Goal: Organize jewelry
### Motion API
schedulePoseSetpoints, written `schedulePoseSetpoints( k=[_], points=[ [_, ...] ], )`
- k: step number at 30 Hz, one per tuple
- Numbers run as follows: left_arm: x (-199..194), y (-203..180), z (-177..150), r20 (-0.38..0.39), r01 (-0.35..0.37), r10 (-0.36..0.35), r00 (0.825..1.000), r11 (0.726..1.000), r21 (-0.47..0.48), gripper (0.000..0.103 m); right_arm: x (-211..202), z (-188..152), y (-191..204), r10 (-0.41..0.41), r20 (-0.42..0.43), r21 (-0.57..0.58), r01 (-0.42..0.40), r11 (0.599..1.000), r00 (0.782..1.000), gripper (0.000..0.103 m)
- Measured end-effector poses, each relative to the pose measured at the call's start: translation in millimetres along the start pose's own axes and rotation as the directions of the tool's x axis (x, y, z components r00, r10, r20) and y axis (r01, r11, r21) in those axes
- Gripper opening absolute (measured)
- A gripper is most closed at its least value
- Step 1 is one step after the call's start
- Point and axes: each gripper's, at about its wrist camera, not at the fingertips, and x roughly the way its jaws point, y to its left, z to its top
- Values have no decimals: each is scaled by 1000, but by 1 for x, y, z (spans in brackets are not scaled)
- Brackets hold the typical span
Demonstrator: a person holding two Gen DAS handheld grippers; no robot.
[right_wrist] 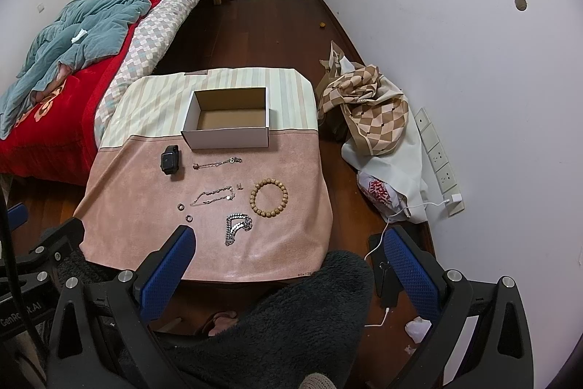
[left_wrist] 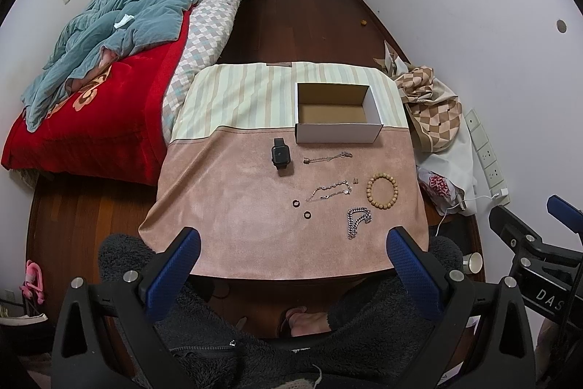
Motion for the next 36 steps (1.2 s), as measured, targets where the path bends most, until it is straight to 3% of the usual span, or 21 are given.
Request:
schedulePoseSetpoints(
  k=[24,31,36],
  points=[
    [6,6,8,20,-20,20,1000,1000,-25,103,3,5,-2,0,9,11,0,1000,1000,103],
    [55,19,29,58,-103,106,993,993,-52,103,56,25,-11,-19,-3,74,19,997,1000,103],
    [111,13,30,17,-134,134,991,991,6,103,115,31,-21,-50,-74,124,59,990,996,103]
  ],
)
